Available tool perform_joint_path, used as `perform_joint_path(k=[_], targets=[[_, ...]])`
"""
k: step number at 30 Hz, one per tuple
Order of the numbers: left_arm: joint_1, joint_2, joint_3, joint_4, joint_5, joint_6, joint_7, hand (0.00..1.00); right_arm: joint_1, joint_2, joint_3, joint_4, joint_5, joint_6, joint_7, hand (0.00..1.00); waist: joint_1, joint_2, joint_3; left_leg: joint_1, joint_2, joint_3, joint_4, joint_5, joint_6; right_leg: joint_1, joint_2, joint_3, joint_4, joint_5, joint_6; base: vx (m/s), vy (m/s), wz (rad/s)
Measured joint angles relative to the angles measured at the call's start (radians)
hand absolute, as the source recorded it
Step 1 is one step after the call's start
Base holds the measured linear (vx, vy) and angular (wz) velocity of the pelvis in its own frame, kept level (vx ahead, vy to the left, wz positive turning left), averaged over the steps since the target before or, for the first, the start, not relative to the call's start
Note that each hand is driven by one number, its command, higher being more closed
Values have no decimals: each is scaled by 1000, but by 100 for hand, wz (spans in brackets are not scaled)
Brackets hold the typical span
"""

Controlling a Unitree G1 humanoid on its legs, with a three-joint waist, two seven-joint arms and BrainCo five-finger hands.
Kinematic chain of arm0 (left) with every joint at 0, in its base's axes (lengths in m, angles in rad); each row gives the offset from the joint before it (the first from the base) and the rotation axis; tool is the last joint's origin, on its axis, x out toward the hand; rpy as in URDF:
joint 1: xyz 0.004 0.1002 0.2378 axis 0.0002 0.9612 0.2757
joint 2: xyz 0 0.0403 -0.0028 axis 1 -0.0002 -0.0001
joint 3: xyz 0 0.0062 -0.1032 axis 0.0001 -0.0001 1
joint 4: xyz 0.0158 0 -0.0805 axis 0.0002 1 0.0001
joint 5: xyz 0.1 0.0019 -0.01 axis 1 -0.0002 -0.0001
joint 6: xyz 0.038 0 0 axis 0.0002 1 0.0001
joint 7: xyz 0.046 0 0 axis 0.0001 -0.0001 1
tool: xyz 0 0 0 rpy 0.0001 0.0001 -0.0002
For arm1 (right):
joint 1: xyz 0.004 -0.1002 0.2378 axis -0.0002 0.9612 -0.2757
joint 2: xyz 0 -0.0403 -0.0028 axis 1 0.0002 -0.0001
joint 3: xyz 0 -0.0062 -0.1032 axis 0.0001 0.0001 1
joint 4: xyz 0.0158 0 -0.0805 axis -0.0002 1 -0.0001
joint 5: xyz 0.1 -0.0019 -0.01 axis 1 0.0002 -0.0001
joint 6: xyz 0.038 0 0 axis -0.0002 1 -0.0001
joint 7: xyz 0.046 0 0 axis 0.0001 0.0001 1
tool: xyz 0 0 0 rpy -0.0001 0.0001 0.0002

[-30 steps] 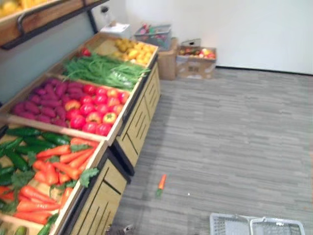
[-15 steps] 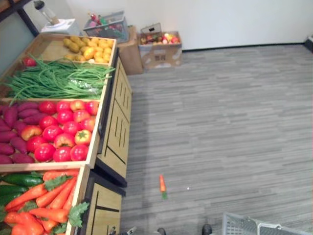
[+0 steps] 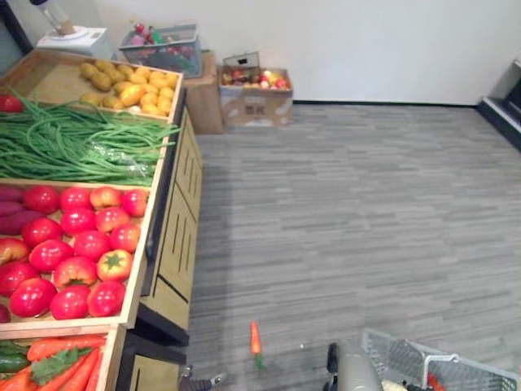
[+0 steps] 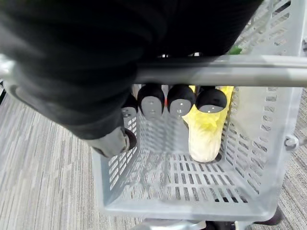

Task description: Pick vegetable in the basket

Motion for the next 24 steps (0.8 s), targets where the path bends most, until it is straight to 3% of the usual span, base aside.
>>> perform_joint_path(k=[1, 2, 3, 4, 5, 7, 10, 11, 13, 16, 18, 20, 22, 23, 24], targets=[[0, -8, 14, -6, 2, -1, 1, 0, 7, 7, -16, -7, 11, 3, 0, 100, 0, 2, 0, 4, 6, 0, 1, -8, -32, 12, -1, -7, -120, 1, -1, 395, -258, 68], [1, -27, 45, -30, 6, -2, 6, 0, 11, 22, -51, -14, 26, 8, -1, 100, -1, 3, -1, 11, 18, -14, -2, -44, -92, 27, -9, -7, -376, 23, -11, 417, -293, 69], [5, -26, 47, -34, 5, -2, 8, 0, 13, 27, -57, -14, 26, 14, -1, 100, 0, -4, -1, 18, 20, -26, -6, -55, -109, 32, -15, -3, -453, 53, -19, 450, -359, 79], [14, -27, 68, -45, 7, -2, 11, 0, 18, 37, -60, -12, 26, 21, -1, 100, 2, -23, 0, 43, 29, -49, -10, -76, -141, 47, -27, -10, -539, 157, -6, 447, -406, 40], [14, -49, 86, -37, 7, 1, 11, 0, -4, 23, -73, -5, 26, 27, -6, 100, 3, 32, 4, 44, 89, -58, 0, -66, -164, 50, 14, -56, -490, 105, -35, 412, -411, 32], [15, -65, 93, -37, 6, -2, 14, 0, -26, 12, -72, 3, 26, 23, -2, 100, 3, 45, 1, 31, 120, -82, 31, -4, -181, 33, 37, -77, -427, 38, -57, 419, -440, 6], [13, -65, 96, -33, 6, -3, 18, 0, -46, -2, -59, 27, 20, 20, 0, 100, 4, 50, -3, -26, 151, -123, 138, 137, -178, 87, 79, -109, -455, 5, -95, 417, -373, 4], [11, -65, 93, -30, 2, -2, 23, 0, -44, -11, -42, 33, 16, 16, 0, 100, 2, 46, -7, -68, 151, -155, 223, 254, -169, 148, 90, -123, -512, 1, -103, 367, -277, 20], [11, -61, 81, -29, -1, -3, 27, 0, -42, -30, -20, 58, 16, 11, 0, 100, 3, 38, -11, -128, 163, -164, 346, 341, -161, 221, 96, -141, -587, -2, -117, 319, -223, 27], [11, -59, 60, -32, -5, -5, 28, 0, -44, -60, -17, 65, 17, 12, -2, 100, 4, 50, -19, -221, 182, -79, 460, 274, -172, 314, 99, -169, -668, 0, -128, 246, -128, 34], [12, -50, 43, -32, -15, -5, 28, 0, -47, -72, -11, 65, 18, 11, -3, 100, 15, 47, -21, -277, 150, -37, 450, 156, -168, 376, 95, -168, -722, 1, -126, 173, -47, 6], [12, -43, 33, -31, -13, -3, 28, 0, -56, -77, -11, 67, 17, 11, -3, 100, 25, 44, -20, -301, 114, -19, 358, 113, -163, 397, 83, -160, -740, 5, -120, 91, 42, -13], [12, -40, 27, -29, -12, -2, 30, 0, -60, -83, -11, 65, 17, 4, -3, 100, 25, 42, -23, -310, 76, -9, 177, 120, -145, 406, 64, -154, -754, 19, -93, 68, 125, -10], [15, -41, 26, -21, -10, -1, 32, 0, -66, -88, -11, 63, 16, -1, -4, 100, 26, 47, -25, -308, 67, 12, 49, 168, -137, 404, 61, -143, -757, 23, -74, 45, 166, -13], [16, -43, 26, -16, -6, 0, 33, 0, -66, -94, -10, 63, 16, -1, -4, 100, 28, 49, -36, -296, 59, 17, 24, 170, -136, 403, 59, -135, -767, 29, -62, 72, 177, -5]])
